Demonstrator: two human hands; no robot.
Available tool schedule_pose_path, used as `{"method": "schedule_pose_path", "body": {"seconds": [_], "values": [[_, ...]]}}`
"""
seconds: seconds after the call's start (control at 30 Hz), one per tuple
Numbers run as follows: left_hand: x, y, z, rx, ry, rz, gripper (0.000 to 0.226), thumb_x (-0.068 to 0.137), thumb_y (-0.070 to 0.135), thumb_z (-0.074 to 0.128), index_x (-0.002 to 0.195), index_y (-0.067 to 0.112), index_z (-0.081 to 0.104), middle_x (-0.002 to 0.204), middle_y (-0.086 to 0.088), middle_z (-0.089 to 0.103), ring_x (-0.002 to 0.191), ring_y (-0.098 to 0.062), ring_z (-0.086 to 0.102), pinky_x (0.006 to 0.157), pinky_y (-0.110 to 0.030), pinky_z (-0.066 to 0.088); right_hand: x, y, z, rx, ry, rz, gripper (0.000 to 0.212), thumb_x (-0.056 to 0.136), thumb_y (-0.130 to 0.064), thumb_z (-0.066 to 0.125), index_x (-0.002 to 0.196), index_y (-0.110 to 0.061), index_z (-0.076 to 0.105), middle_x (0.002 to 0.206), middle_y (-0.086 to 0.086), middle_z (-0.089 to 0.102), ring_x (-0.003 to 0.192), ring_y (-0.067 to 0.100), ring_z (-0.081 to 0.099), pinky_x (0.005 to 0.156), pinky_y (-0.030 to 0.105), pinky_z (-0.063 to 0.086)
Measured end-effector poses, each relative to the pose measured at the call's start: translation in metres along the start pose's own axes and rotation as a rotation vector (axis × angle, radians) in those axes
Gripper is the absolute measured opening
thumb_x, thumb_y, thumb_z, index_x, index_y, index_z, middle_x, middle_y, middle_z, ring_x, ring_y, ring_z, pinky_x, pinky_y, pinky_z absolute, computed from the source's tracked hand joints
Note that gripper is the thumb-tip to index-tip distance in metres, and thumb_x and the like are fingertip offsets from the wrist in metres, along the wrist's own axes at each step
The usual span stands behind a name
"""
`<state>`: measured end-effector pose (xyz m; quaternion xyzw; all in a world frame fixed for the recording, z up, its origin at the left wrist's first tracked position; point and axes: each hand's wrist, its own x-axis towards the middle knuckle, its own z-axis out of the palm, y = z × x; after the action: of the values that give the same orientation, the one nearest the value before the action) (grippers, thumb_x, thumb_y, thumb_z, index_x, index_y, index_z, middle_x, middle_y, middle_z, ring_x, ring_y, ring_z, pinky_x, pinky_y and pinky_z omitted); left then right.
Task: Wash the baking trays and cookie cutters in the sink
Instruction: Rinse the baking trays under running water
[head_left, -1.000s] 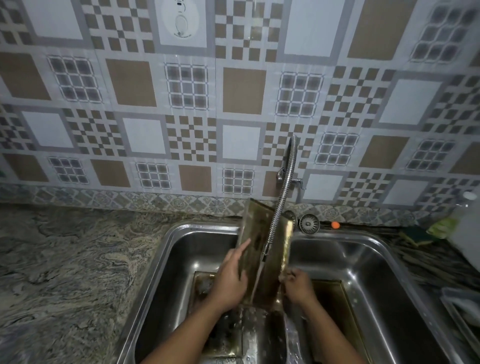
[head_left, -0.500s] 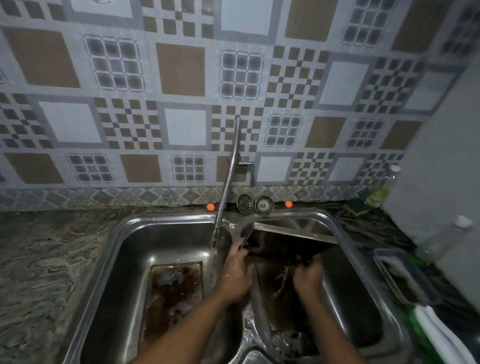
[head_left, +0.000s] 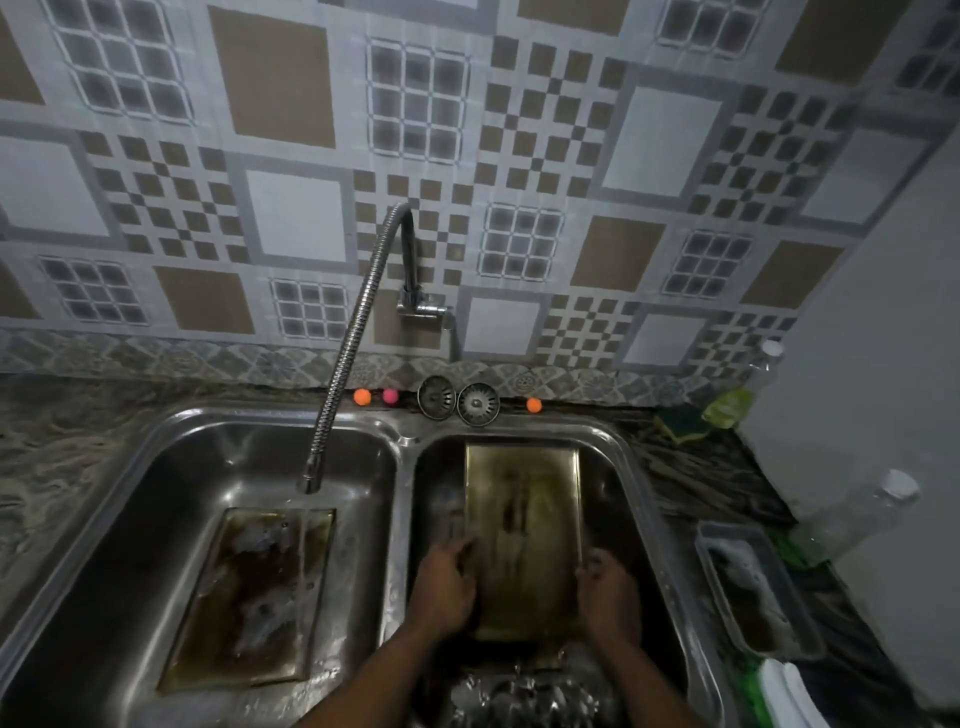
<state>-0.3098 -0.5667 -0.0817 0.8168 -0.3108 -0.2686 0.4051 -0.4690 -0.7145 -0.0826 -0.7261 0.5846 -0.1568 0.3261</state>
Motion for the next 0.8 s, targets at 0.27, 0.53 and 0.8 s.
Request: {"method": "schedule_pose_path", "body": {"seconds": [0.27, 0.53, 0.8], "values": [[0.022, -0.029, 0.040, 0.029, -0.113, -0.260, 0.045, 0.071, 0.023, 0.052, 0.112, 0.020, 0.068, 0.105, -0.004, 0.074, 0.102, -0.022, 0.069, 0.086, -0.028, 0.054, 0.050, 0.049, 0.038, -0.169, -0.247, 0.126, 0.022, 0.090, -0.007, 0.057, 0.109, -0.005, 0.068, 0.108, 0.015, 0.068, 0.105, 0.029, 0.064, 0.083, 0.029, 0.048], [0.053, -0.036, 0.070, 0.028, -0.014, -0.355, 0.036, 0.081, 0.013, 0.063, 0.111, 0.033, 0.062, 0.095, 0.004, 0.072, 0.088, -0.014, 0.068, 0.074, -0.020, 0.049, 0.081, 0.054, 0.052, -0.042, -0.357, 0.007, 0.024, 0.098, 0.005, 0.039, 0.086, -0.005, 0.058, 0.052, -0.014, 0.059, 0.054, -0.002, 0.056, 0.053, 0.009, 0.042], [0.053, -0.072, 0.090, -0.069, 0.033, -0.435, 0.059, 0.080, 0.002, 0.051, 0.131, 0.029, 0.062, 0.087, 0.004, 0.076, 0.072, -0.008, 0.069, 0.068, -0.027, 0.059, 0.079, 0.079, 0.066, 0.007, -0.331, -0.029, 0.027, 0.081, 0.001, 0.067, 0.094, -0.019, 0.079, 0.075, -0.015, 0.068, 0.067, 0.000, 0.063, 0.053, 0.000, 0.040]]}}
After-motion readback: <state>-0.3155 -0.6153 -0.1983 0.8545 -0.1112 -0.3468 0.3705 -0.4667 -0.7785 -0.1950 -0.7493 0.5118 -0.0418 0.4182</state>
